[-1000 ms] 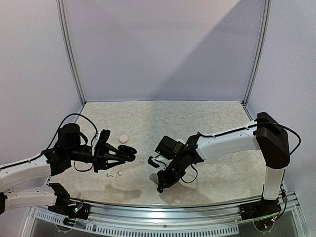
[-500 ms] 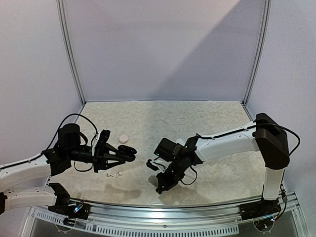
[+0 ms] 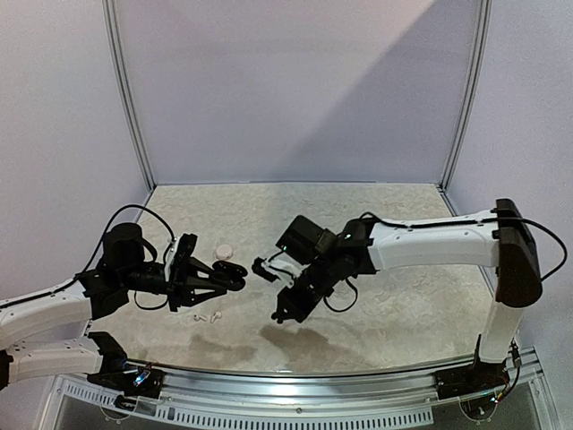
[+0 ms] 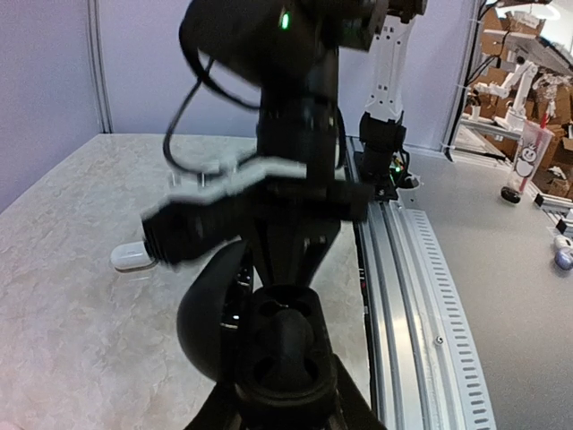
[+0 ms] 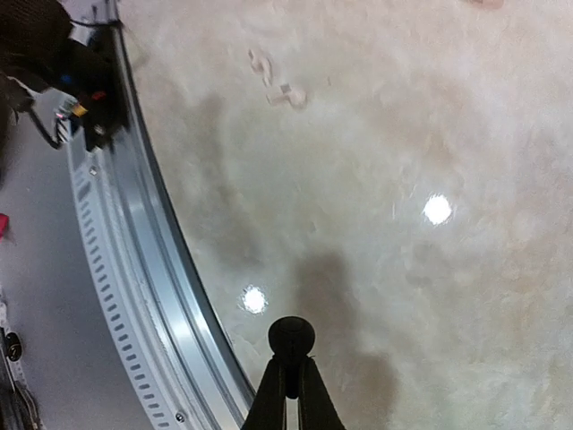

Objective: Insert the wireless bluetooth earbuds into the charging case

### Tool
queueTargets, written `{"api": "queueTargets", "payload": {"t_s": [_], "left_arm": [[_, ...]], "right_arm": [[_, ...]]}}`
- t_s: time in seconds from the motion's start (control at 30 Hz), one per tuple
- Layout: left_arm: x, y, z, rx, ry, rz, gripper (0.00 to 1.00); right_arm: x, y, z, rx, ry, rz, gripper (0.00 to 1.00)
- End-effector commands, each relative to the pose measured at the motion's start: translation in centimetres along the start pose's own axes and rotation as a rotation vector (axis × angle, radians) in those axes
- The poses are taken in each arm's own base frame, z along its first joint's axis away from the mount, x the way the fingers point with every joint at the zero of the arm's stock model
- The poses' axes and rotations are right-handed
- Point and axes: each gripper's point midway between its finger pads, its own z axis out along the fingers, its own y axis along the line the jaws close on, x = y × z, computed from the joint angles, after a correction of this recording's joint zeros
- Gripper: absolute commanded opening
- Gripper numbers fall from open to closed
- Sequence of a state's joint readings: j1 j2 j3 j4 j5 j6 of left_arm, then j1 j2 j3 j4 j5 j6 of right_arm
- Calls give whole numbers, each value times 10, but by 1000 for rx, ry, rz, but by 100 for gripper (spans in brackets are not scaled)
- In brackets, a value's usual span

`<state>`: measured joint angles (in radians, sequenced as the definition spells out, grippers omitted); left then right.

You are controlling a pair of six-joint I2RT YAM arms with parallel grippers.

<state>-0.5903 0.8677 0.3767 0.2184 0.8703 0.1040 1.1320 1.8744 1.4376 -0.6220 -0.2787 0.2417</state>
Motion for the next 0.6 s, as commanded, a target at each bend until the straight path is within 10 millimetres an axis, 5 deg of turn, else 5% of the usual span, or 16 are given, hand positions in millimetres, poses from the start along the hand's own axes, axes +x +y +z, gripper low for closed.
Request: {"api": "queueTargets", "payload": {"t_s": [0.0, 0.13, 0.3, 0.57], "left_arm": [[-7, -7, -2, 40, -33, 50, 0], [-10, -8, -2, 54, -38, 62, 0], [-12, -9, -2, 62, -33, 63, 0], [-12, -9, -1, 67, -26, 61, 0]], "right_arm": [[-65, 24, -82, 29, -318, -239, 0], [-91, 41, -119, 40, -486, -325, 0], [-108, 72, -139, -8, -602, -484, 0], [-100, 95, -113, -76, -517, -622, 0]]}}
